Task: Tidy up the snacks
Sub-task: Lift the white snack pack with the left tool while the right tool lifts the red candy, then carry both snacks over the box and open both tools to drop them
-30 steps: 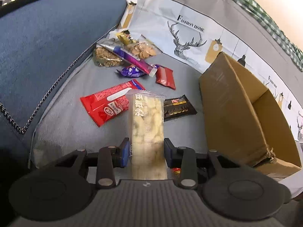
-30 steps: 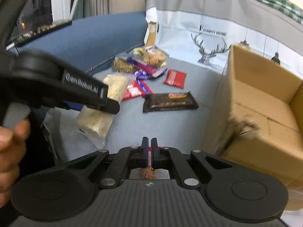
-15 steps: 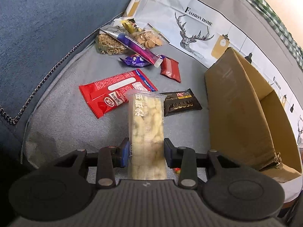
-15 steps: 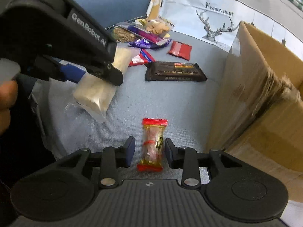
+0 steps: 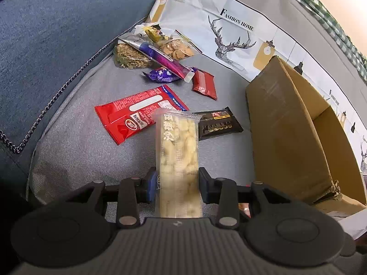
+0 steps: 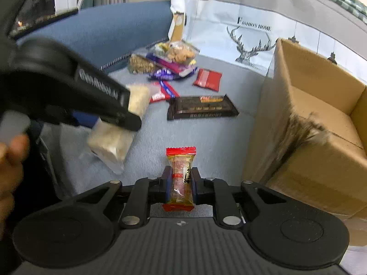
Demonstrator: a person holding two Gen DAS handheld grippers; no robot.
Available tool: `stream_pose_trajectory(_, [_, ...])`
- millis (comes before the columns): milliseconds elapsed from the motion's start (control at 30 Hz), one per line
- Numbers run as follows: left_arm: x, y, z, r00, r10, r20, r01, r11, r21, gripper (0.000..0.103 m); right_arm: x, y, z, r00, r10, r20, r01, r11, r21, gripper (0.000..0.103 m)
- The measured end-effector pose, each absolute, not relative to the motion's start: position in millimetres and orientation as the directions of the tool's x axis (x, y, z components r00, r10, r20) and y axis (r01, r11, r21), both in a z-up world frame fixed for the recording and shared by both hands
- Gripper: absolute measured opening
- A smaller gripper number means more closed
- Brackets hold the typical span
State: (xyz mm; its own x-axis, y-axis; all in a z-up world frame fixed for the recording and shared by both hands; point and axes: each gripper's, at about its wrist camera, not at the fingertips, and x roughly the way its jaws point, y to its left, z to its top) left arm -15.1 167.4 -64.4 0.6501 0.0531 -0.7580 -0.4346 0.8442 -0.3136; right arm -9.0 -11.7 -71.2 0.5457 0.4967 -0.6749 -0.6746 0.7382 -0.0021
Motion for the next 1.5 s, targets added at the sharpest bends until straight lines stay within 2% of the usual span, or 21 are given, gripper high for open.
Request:
stream_pose_trajectory(200, [-20.1, 163.5, -58.7, 0.672, 0.050, -0.739, -0.409, 0.857, -0.314, 0.041, -21.9, -21.6, -38.7, 0.562, 0.546, -0.621, -0.702, 0.712, -0.009, 0.017])
stream_pose_trajectory(433, [-24.1, 156.5, -50.2, 0.707, 0.049, -0.706, -0.368, 0.877, -0.308, 0.041, -12.8, -65.9, 33.5, 0.648, 0.620, -0.443, -0.693, 0.721, -0.007, 0.017])
stream_pose_trajectory(533, [-25.0, 149.8, -46.5, 0.724, 0.062, -0.687, -0.350, 0.891, -0.288, 0.041, -6.6, -91.1, 35.0, 0.714, 0.596, -0.367, -0.645, 0.764, -0.013, 0.017])
stream_pose_trajectory(733, [-27.9, 128.7, -30.5, 0.780, 0.073, -0.621, -0.269, 0.936, -0.229, 0.041, 6.2, -130.4, 24.5, 0.782, 0.547, -0.300, -0.545, 0.833, 0.097, 0.017])
stream_pose_trajectory(867, [-23.6, 115.9, -17.3, 0.790, 0.068, -0.610, -0.245, 0.946, -0.211, 0.041, 13.7, -145.3, 23.7, 0.835, 0.497, -0.236, -0.490, 0.867, 0.090, 0.017])
stream_pose_trajectory(967, [-19.0, 106.2, -2.2, 0.794, 0.060, -0.605, -0.237, 0.947, -0.217, 0.041, 23.8, -160.7, 20.0, 0.863, 0.451, -0.228, -0.437, 0.893, 0.109, 0.017])
stream_pose_trajectory(1100, [-10.8, 86.5, 20.1, 0.800, 0.047, -0.598, -0.204, 0.959, -0.198, 0.041, 46.6, -181.2, 12.8, 0.876, 0.405, -0.261, -0.371, 0.913, 0.170, 0.017])
stream_pose_trajectory(1500, [36.5, 2.2, 84.0, 0.866, -0.066, -0.495, -0.033, 0.981, -0.189, 0.041, 65.5, -237.2, 5.6, 0.943, 0.209, -0.259, -0.131, 0.948, 0.289, 0.017])
